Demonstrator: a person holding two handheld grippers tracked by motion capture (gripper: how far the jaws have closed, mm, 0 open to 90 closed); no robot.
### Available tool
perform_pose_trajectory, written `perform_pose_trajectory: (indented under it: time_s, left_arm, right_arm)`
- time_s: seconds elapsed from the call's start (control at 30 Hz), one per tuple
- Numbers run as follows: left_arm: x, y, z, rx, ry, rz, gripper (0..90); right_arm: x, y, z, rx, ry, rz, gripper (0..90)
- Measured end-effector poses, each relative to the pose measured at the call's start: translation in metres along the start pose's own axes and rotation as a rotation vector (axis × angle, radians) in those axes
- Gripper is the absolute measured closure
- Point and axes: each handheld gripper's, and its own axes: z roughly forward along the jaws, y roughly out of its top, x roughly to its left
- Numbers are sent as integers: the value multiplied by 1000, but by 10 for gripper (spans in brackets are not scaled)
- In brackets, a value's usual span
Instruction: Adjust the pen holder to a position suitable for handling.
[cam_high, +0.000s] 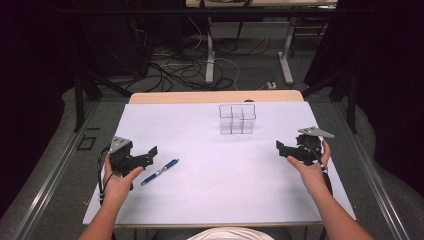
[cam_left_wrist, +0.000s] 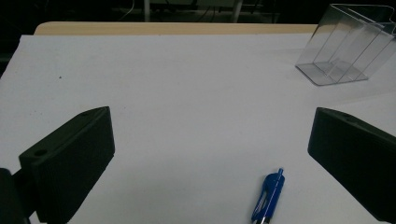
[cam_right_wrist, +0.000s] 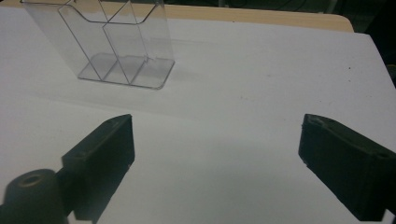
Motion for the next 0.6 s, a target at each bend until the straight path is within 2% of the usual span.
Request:
perform_pose_trajectory:
  time_s: [0.07,0.17,0.37,0.53,0.57,0.6]
  left_arm:
    - [0,0,0,-3,3,4,4]
    - [1,1,-1,-9,11,2,4]
    - [1,1,-3,-14,27,-1,4]
    - [2,1,-6,-24,41,1,4]
    - [3,1,-6,-23,41,0,4]
    - [3,1,-6,-23,42,0,5]
  right_arm:
    - [0,-1,0,0,6,-14,150]
    - [2,0,2,11,11,-32,157]
    - [5,3,8,43,32,-81,227]
    - [10,10,9,31,23,-129,261]
    - [12,14,9,18,35,-163,305]
    - [14,16,9,20,36,-170,324]
